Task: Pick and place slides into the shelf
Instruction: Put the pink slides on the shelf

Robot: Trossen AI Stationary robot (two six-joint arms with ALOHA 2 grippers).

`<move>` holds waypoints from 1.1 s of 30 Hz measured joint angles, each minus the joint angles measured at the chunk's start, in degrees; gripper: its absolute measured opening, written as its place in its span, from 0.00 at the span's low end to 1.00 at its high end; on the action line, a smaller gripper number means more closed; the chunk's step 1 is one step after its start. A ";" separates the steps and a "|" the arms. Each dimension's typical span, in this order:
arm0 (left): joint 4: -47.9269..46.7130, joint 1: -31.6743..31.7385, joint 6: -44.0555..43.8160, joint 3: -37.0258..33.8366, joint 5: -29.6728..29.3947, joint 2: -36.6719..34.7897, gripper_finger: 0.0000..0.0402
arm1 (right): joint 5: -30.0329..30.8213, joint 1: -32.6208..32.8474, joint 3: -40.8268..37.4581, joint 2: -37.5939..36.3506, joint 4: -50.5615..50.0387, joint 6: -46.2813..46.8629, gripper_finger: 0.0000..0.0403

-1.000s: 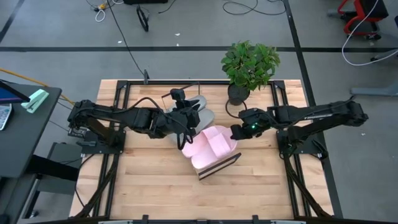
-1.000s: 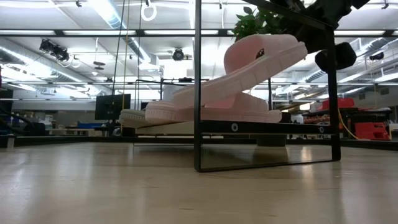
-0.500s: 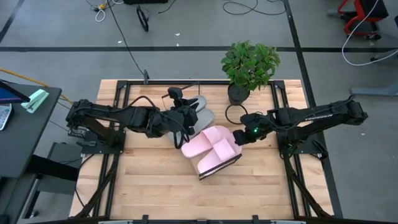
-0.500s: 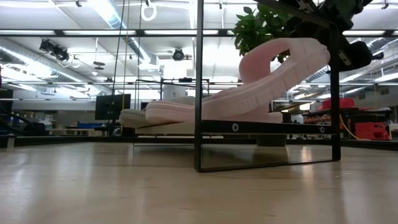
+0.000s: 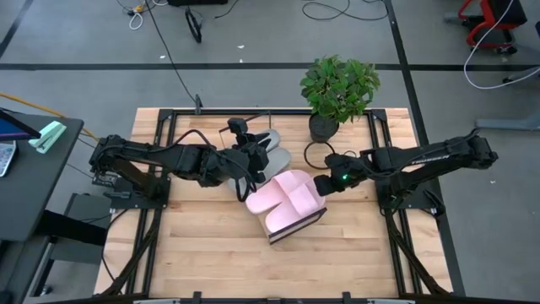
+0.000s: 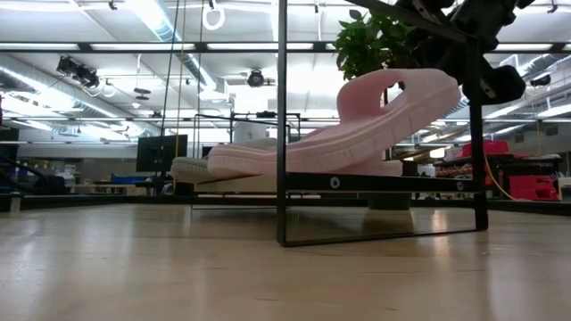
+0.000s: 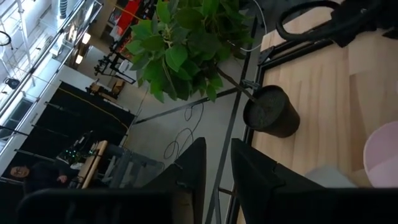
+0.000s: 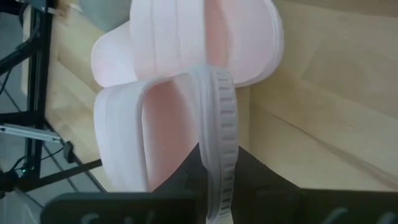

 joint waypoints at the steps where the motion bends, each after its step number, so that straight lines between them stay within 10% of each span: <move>1: 0.23 0.00 0.01 0.00 -0.01 0.00 0.20 | 0.21 0.42 0.00 0.33 0.18 0.01 0.09; 33: 2.29 0.63 -1.76 0.02 0.02 0.00 0.17 | 5.56 6.19 -14.64 1.66 16.78 5.70 0.13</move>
